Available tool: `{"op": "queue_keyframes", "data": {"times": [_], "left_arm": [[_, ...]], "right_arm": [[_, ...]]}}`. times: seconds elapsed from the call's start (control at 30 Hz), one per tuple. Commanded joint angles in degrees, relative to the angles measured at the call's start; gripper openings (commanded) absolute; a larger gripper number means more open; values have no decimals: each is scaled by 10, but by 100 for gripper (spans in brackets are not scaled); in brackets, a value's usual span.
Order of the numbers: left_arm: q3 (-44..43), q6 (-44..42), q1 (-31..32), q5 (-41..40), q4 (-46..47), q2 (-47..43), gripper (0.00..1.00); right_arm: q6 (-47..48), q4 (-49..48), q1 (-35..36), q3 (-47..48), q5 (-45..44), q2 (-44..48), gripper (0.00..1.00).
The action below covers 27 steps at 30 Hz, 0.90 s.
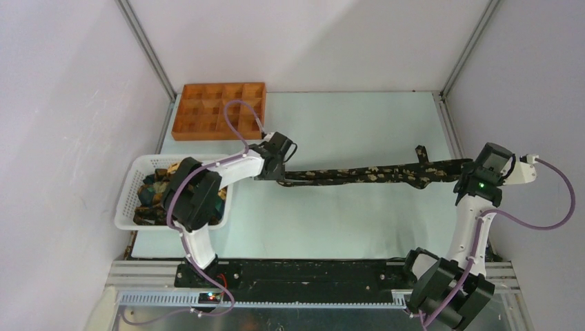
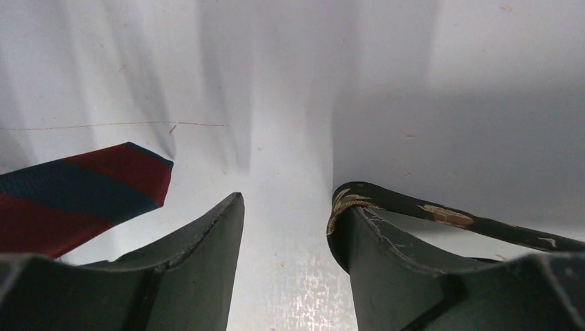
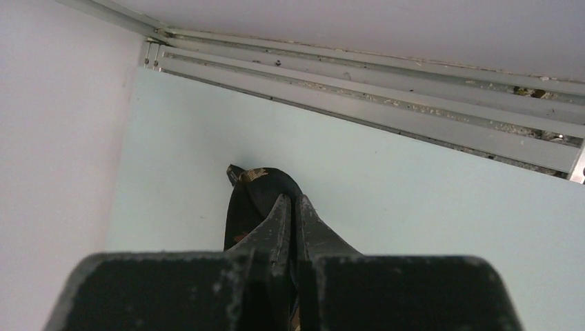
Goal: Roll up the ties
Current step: Flatten out the tie at the center of the board.
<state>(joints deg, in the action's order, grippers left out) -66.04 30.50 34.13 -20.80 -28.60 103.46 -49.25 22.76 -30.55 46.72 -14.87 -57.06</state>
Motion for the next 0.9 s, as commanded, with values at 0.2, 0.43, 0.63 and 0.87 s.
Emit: {"op": "queue_keyframes", "data": {"times": [0.2, 0.43, 0.63, 0.87], "left_arm": [[-51, -22, -6, -67, -25, 35, 72], [-57, -15, -11, -131, -32, 22, 75], [-50, -11, -25, -134, -23, 24, 69], [-51, -18, -28, -110, -8, 39, 44]], "right_arm": [[10, -2, -39, 32, 17, 21, 0], [16, 3, -41, 32, 18, 18, 0], [16, 5, -47, 33, 10, 27, 0], [17, 14, -52, 48, 17, 31, 0]]}}
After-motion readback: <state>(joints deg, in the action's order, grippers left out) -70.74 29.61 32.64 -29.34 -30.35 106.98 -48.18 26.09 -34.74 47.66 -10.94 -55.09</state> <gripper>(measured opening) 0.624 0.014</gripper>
